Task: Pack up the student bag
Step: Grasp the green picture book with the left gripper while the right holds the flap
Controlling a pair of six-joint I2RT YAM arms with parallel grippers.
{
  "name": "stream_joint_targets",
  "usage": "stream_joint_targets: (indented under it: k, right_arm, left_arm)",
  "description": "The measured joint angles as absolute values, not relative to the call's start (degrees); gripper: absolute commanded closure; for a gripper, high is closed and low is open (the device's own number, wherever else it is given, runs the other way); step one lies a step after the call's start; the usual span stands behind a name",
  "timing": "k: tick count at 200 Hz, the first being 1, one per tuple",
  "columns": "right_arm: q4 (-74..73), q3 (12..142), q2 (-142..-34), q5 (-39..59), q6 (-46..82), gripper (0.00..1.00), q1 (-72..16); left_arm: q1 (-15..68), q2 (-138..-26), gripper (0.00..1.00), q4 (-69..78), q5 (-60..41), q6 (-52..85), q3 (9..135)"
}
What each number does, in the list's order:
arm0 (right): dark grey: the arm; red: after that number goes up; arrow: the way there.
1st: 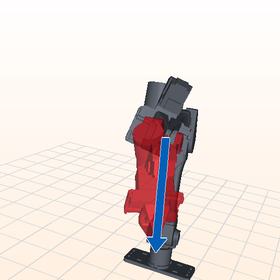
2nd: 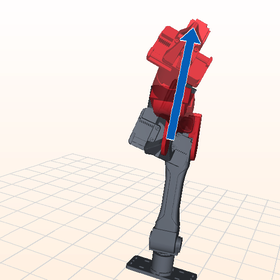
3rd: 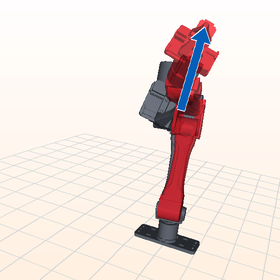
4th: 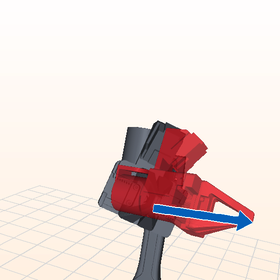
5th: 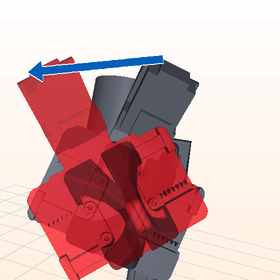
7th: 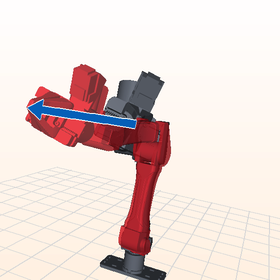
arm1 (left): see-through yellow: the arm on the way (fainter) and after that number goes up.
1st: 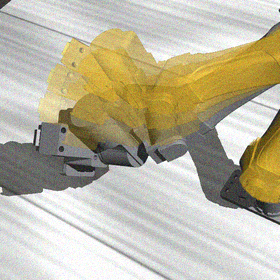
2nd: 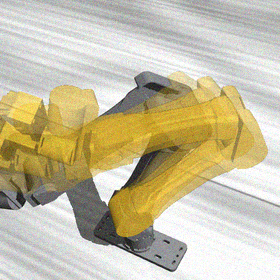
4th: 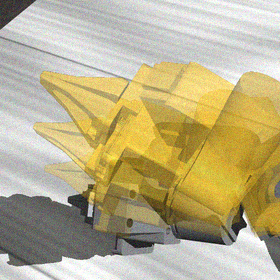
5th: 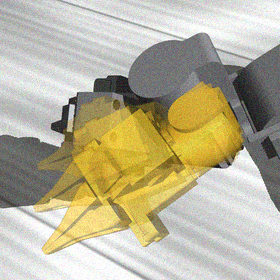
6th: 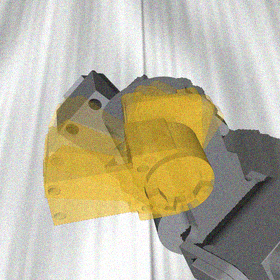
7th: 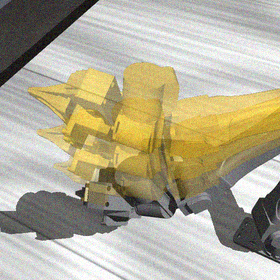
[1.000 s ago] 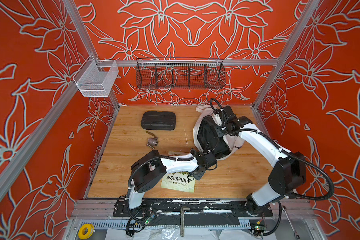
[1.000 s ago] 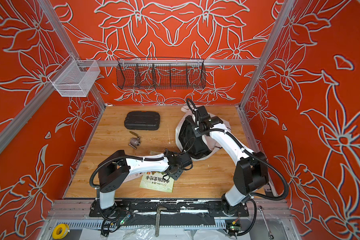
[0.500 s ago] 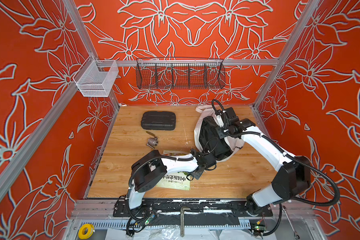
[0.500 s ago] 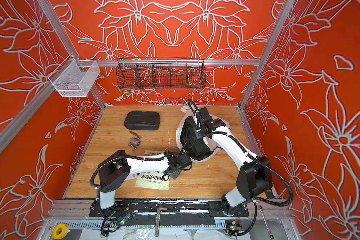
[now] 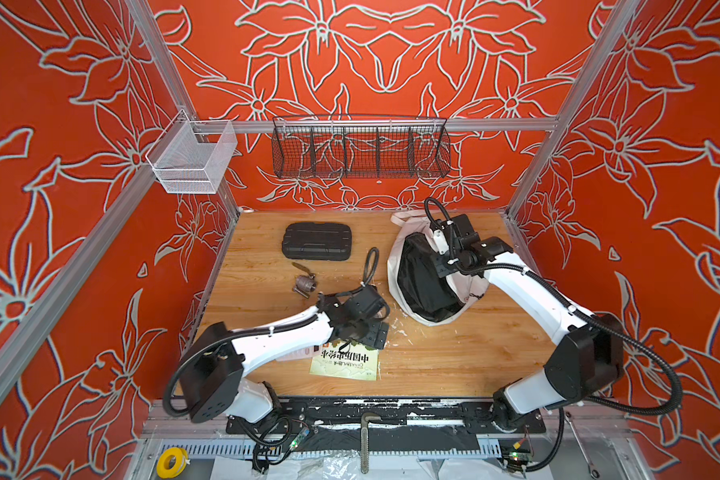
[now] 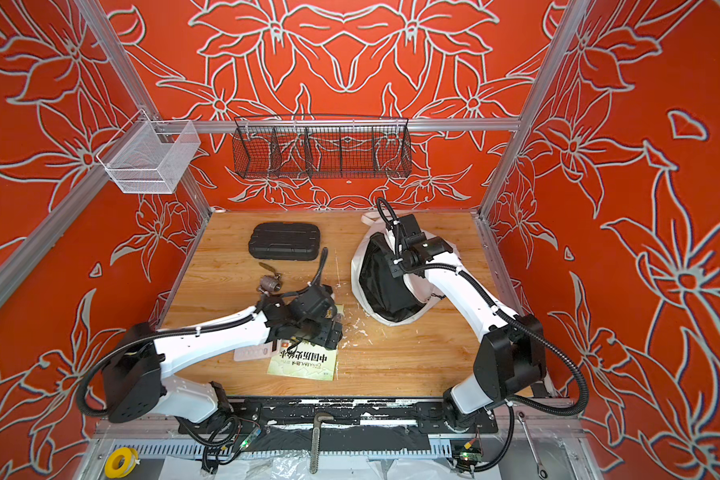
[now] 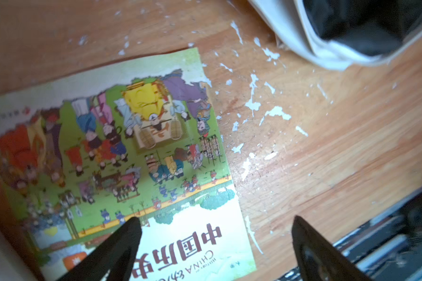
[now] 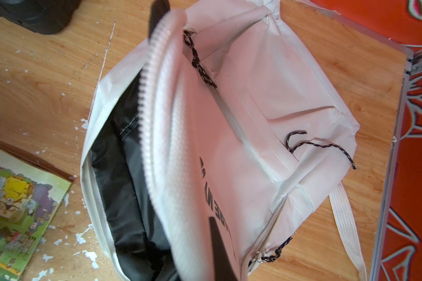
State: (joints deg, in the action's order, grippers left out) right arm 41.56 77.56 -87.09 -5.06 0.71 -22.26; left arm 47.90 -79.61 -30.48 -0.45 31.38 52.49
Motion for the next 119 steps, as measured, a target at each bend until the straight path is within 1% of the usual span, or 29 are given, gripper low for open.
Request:
stream_joint_targets:
  k: [27,52,81,119]
  right_arm:
    - [41.8,78.2,-87.3,-3.5,1.9,1.00,-22.3]
    - [41.8,78.2,-87.3,-1.7,2.5,1.00,-22.3]
    - [41.7,78.2,-87.3,0.5,2.7,1.00,-22.3]
    - [41.8,78.2,-87.3,2.0,2.5,1.00,-22.3]
  left_arm:
    - [43.5,-73.1,0.03,-28.8,-5.7,37.8,44.9]
    - [43.5,-66.8,0.03,-27.3,-7.8,45.5,38.7]
    - [43.6,-59.5,0.03,-25.5,-7.5,55.7,32.3]
    - [44.5,-58.1,0.03,-25.8,-7.2,65.6,31.2]
